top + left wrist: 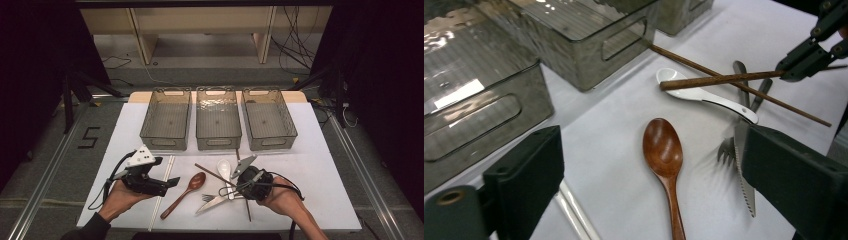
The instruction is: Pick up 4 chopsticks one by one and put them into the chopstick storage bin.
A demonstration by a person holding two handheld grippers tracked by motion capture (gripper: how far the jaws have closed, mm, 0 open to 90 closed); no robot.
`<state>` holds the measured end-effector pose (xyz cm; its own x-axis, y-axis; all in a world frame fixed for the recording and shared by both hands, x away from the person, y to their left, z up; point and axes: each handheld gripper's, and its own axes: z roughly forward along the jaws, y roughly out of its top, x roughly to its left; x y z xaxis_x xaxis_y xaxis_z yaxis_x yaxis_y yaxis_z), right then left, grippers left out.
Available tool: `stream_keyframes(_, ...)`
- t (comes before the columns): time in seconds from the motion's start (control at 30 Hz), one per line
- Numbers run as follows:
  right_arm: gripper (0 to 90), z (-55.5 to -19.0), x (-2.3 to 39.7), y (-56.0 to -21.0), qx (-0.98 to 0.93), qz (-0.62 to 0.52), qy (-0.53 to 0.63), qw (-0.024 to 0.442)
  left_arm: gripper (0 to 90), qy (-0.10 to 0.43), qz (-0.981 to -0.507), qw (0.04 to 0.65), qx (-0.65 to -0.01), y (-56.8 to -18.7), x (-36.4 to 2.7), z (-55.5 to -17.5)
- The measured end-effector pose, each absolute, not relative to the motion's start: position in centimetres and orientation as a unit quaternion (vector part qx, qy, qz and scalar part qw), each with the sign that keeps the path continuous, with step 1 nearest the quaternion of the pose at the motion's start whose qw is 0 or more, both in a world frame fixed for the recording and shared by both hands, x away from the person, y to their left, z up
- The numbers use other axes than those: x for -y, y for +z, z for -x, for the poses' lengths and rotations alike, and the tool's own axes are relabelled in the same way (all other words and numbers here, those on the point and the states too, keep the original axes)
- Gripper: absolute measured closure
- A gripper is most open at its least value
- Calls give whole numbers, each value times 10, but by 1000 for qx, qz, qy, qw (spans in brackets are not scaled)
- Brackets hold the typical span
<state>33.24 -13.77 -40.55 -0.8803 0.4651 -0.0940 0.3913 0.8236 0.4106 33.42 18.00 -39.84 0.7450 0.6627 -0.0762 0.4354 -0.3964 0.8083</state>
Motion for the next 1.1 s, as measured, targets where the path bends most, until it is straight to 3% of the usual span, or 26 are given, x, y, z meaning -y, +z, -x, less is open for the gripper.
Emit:
stream_keyframes(0.63,862,-316,112,-399,-971,-118,178,106,177,102,-917,332,-195,-406,-126,-343)
stream_keyframes(1.1,861,-310,107,-400,-975,-85,176,107,443,87,-945,286,-133,-411,-113,-334)
